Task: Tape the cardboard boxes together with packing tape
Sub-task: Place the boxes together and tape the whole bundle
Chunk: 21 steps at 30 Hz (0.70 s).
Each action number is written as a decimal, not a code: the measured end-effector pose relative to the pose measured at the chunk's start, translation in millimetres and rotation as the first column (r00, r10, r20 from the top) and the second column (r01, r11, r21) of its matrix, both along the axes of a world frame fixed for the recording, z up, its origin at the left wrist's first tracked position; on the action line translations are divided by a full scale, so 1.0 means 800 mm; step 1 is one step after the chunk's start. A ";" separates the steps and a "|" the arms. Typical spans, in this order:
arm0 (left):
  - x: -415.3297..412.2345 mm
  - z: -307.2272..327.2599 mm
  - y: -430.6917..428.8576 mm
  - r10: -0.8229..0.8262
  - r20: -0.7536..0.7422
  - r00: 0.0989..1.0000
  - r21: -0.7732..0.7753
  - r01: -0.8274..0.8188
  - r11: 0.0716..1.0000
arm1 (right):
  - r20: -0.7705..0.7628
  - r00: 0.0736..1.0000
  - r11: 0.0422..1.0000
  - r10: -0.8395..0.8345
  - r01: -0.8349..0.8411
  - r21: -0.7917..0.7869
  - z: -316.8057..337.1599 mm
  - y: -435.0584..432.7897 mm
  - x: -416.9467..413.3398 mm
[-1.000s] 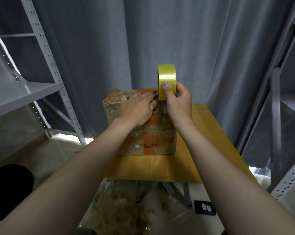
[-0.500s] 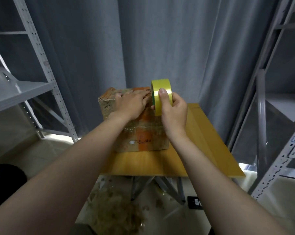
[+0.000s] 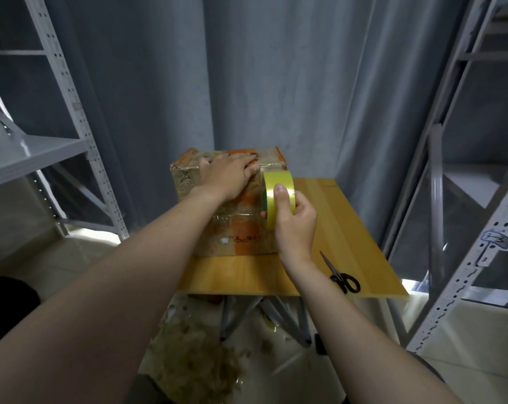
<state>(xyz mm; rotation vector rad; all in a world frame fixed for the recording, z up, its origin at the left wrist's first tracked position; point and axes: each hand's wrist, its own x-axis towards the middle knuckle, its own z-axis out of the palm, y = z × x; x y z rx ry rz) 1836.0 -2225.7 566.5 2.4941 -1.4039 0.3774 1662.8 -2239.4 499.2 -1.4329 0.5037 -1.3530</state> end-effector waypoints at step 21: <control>0.003 -0.001 -0.001 -0.030 -0.024 0.999 0.006 0.031 1.000 | -0.142 0.988 0.988 -0.063 0.082 0.134 -0.040 0.020 -0.004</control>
